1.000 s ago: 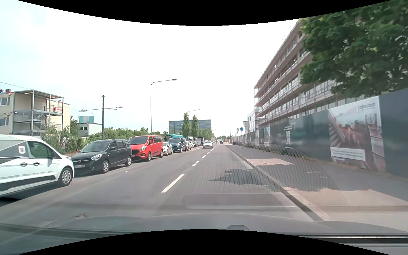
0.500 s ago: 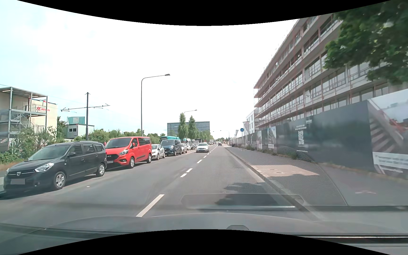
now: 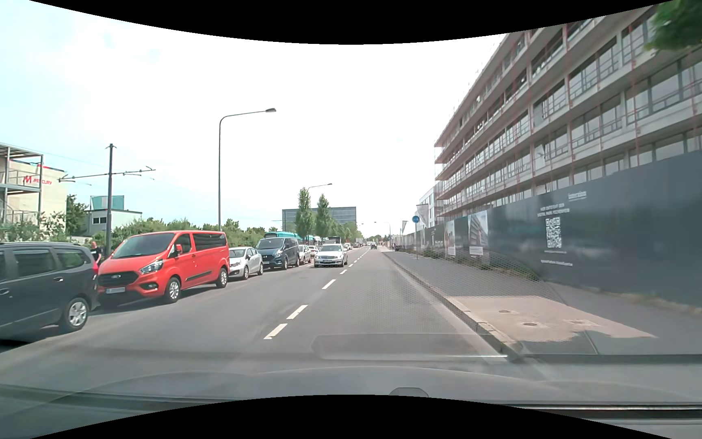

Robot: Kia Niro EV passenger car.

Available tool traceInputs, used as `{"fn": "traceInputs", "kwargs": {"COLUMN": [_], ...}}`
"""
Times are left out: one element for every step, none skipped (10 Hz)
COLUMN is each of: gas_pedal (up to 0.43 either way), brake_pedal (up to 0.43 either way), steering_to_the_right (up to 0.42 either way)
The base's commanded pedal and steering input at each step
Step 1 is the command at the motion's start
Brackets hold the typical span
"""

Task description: Follow the waypoints while adhering to traffic rules and regulations

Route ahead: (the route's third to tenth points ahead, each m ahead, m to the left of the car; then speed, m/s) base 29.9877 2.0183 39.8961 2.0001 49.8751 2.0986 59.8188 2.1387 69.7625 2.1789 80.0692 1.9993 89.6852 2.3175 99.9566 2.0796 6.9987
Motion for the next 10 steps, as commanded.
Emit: {"fn": "traceInputs", "kwargs": {"gas_pedal": [0.24, 0.24, 0.24, 0.24, 0.24, 0.24, 0.24, 0.24, 0.24, 0.24], "brake_pedal": [0.0, 0.0, 0.0, 0.0, 0.0, 0.0, 0.0, 0.0, 0.0, 0.0], "steering_to_the_right": [0.001, 0.0, 0.0, 0.0, -0.001, -0.004, -0.007, -0.011, -0.015, -0.016]}}
